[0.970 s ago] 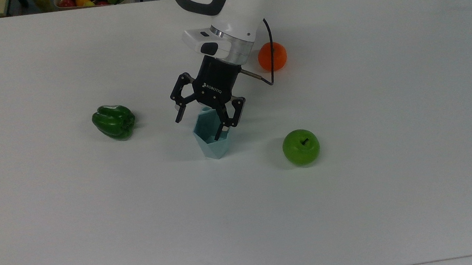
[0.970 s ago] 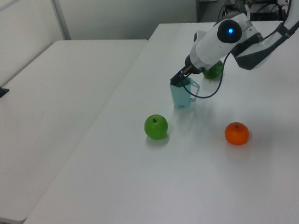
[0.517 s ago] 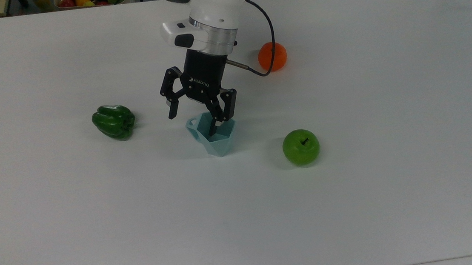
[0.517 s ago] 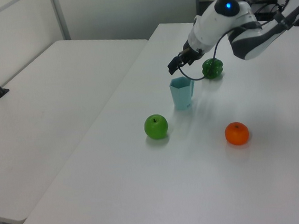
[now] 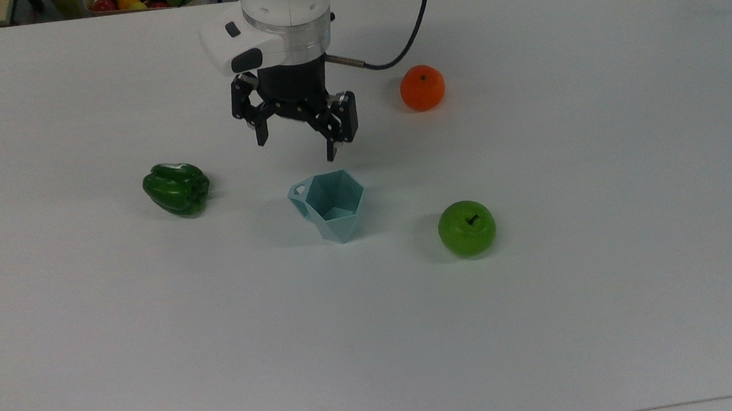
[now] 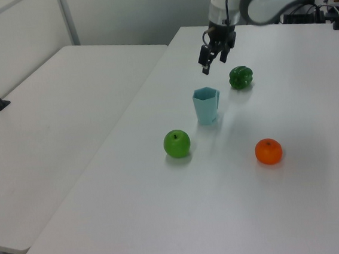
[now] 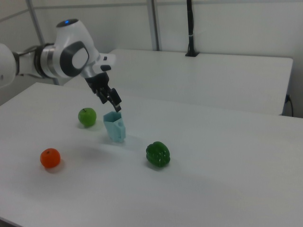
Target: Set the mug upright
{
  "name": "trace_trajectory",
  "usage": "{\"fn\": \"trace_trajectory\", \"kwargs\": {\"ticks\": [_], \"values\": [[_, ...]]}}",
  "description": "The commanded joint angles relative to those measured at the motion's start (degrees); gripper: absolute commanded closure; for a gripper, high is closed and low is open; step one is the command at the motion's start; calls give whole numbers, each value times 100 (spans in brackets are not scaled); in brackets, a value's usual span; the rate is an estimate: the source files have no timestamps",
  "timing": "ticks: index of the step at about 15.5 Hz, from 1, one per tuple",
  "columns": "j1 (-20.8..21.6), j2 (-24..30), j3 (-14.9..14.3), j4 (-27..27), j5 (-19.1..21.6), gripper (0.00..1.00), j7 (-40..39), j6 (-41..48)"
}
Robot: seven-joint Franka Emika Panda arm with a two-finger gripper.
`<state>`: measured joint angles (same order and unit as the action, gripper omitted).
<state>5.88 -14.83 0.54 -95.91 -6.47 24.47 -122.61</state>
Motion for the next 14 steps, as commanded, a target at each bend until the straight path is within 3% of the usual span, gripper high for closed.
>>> {"fn": "trace_trajectory", "kwargs": {"ticks": [1,4,7,14], "values": [[-34,164,-63,310,252,0,-1477,1142],[-184,489,-299,310,444,0,-2251,1537],[-254,797,-528,275,709,0,-2438,1749],[-422,894,-537,283,727,0,-2368,1793]]}}
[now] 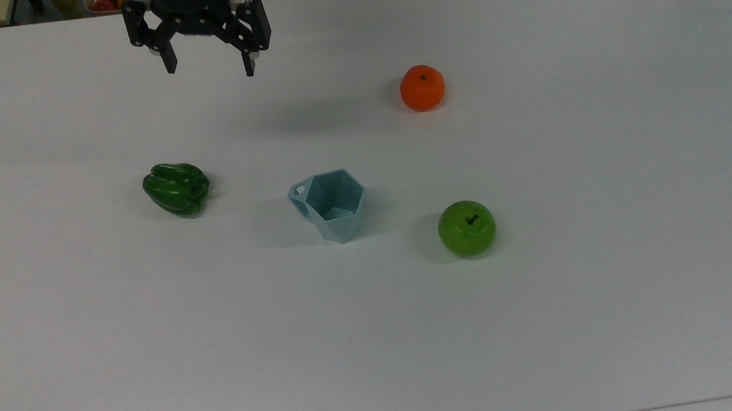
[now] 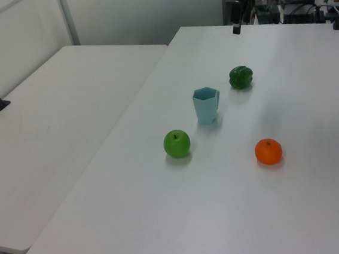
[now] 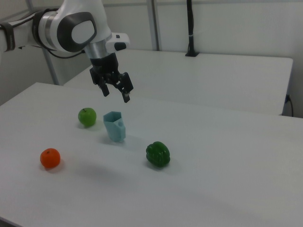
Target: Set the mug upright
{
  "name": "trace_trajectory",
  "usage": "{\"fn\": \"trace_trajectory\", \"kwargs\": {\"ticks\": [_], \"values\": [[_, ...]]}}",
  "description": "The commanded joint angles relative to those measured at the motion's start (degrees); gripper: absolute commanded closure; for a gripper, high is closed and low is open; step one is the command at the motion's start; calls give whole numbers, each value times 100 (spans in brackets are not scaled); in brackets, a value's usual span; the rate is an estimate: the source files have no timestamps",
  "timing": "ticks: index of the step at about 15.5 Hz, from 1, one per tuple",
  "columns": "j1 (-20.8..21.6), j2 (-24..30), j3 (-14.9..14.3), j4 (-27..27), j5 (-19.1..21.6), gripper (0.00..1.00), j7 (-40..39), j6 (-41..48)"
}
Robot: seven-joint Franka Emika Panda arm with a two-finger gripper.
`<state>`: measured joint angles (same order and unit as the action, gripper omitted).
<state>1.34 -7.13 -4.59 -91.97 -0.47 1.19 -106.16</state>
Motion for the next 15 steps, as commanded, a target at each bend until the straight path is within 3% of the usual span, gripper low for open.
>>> {"fn": "trace_trajectory", "kwargs": {"ticks": [1,15], "values": [[33,98,-25,-102,126,0,4,270],[77,-8,46,223,126,0,241,420]]}}
